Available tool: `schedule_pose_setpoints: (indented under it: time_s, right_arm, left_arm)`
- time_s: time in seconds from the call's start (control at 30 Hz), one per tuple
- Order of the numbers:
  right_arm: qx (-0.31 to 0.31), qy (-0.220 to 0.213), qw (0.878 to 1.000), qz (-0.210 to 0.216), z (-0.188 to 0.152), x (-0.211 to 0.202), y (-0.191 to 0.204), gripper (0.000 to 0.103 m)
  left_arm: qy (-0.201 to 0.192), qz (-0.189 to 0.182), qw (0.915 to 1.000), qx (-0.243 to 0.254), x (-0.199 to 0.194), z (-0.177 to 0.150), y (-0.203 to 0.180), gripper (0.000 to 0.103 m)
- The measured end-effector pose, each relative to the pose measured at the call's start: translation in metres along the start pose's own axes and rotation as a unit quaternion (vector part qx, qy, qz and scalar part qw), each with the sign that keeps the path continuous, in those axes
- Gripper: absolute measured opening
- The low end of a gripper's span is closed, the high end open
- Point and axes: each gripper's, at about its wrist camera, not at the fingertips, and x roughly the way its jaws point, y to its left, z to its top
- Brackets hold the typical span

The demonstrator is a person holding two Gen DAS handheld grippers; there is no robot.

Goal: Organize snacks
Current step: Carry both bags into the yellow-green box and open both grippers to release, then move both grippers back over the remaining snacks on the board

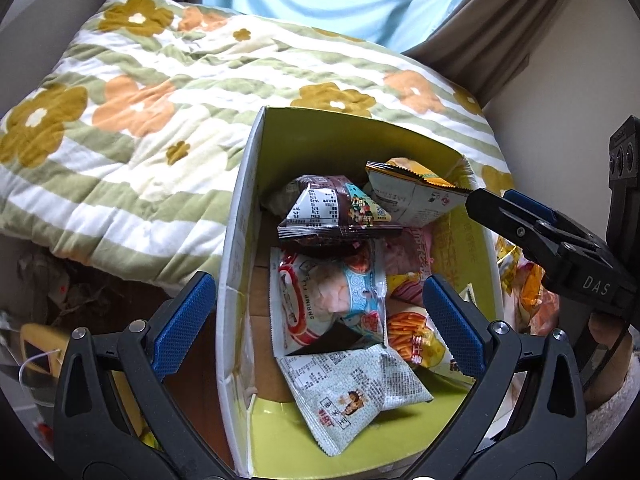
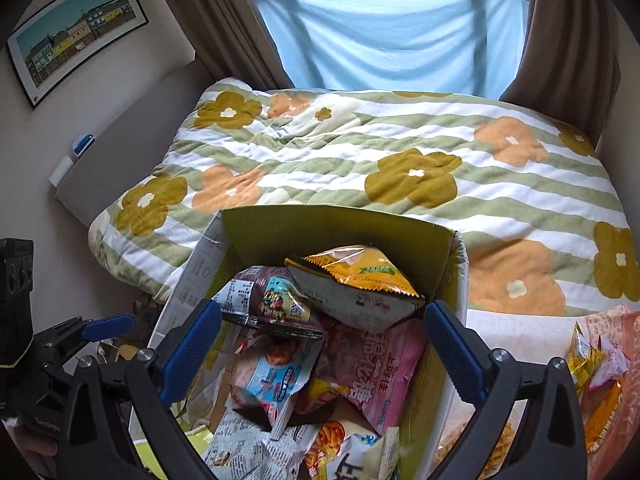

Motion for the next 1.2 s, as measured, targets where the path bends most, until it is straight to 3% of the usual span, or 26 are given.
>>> schedule_pose_setpoints:
  time_s: [0.3, 0.57, 0.8, 0.97, 1.2]
  right_arm:
    - [-0.008, -0.030, 1.000, -0.003, -0.009, -0.040, 0.010, 0.101]
    - [0.008, -0.056, 0.998, -0.037, -0.028, -0.083, 0.001, 0.101]
    - [0.044, -0.073, 0.994, -0.064, -0.053, -0.137, -0.044, 0.101]
    - [0.054, -0.077, 0.990, -0.102, -0.077, -0.173, -0.088, 0.101]
    - [0.052, -0.058, 0.990, -0.114, -0.116, -0.210, -0.150, 0.101]
  left_arm:
    - [-0.032, -0.002, 0.9994, 0.015, -0.031, -0.009, -0.015, 0.103]
    - [-0.049, -0.033, 0.9965, 0.060, -0.045, -0.022, -0.047, 0.103]
    - [-0.049, -0.061, 0.9929, 0.089, -0.045, -0.038, -0.096, 0.103]
    - [-0.045, -0.066, 0.9907, 0.109, -0.043, -0.050, -0.144, 0.103]
    - [-0.015, -0.056, 0.9909, 0.121, -0.014, -0.070, -0.229, 0.103]
